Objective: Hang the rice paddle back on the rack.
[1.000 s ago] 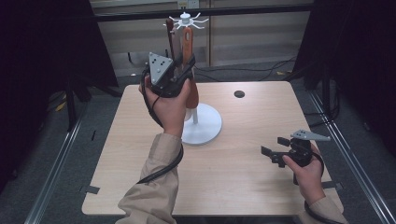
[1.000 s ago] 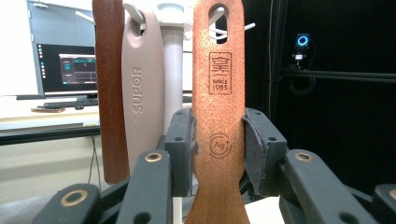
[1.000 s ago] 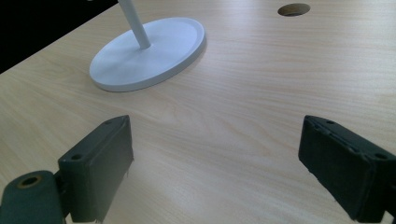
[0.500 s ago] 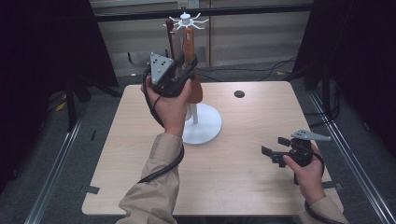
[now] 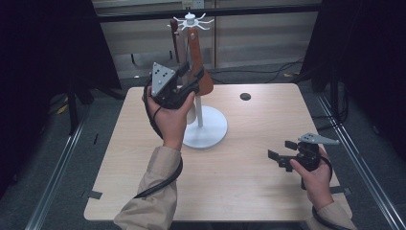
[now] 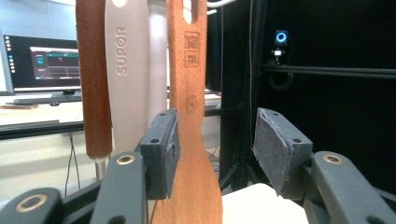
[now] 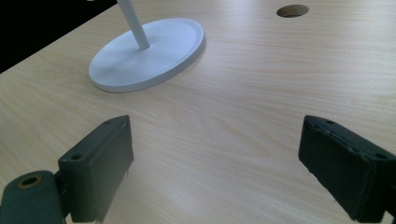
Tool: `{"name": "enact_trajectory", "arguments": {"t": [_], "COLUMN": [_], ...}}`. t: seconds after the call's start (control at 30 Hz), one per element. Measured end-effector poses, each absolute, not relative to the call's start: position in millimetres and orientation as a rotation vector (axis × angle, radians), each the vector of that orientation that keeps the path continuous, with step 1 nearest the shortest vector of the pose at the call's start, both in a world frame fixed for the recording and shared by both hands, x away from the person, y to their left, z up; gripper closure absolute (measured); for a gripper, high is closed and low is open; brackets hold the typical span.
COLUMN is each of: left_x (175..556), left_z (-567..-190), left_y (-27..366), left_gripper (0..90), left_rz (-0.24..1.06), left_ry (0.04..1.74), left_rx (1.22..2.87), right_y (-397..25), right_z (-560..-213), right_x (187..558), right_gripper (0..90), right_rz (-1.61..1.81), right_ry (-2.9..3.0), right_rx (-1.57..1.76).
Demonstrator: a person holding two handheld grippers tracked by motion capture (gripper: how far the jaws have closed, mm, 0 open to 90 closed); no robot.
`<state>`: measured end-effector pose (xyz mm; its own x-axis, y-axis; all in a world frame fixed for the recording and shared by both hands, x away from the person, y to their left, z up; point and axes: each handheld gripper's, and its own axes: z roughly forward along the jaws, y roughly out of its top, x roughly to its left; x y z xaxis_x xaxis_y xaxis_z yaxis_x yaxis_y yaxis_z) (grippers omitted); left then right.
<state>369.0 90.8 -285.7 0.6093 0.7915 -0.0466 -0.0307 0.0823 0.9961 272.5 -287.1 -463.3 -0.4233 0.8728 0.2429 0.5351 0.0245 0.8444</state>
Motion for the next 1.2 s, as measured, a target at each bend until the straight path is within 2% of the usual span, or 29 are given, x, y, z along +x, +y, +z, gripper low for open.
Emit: {"name": "enact_trajectory", "arguments": {"t": [0.43,0.77,1.2], "left_x": [357.7,349.6,336.5], "left_z": [-309.1,-327.5,-353.8], "left_y": [100.9,100.2,98.1], "left_gripper": [29.3,21.9,18.7], "left_rz": [0.635,0.589,0.515], "left_ry": [0.681,0.629,0.594], "left_rx": [1.430,1.501,1.565], "right_y": [-286.3,-285.5,-283.8], "right_z": [-464.4,-465.1,-465.5], "right_x": [272.5,272.7,272.6], "right_gripper": [9.3,9.3,9.3], "right_rz": [1.349,1.343,1.336], "right_ry": [1.974,1.985,1.995], "right_rx": [1.432,1.419,1.416]}}
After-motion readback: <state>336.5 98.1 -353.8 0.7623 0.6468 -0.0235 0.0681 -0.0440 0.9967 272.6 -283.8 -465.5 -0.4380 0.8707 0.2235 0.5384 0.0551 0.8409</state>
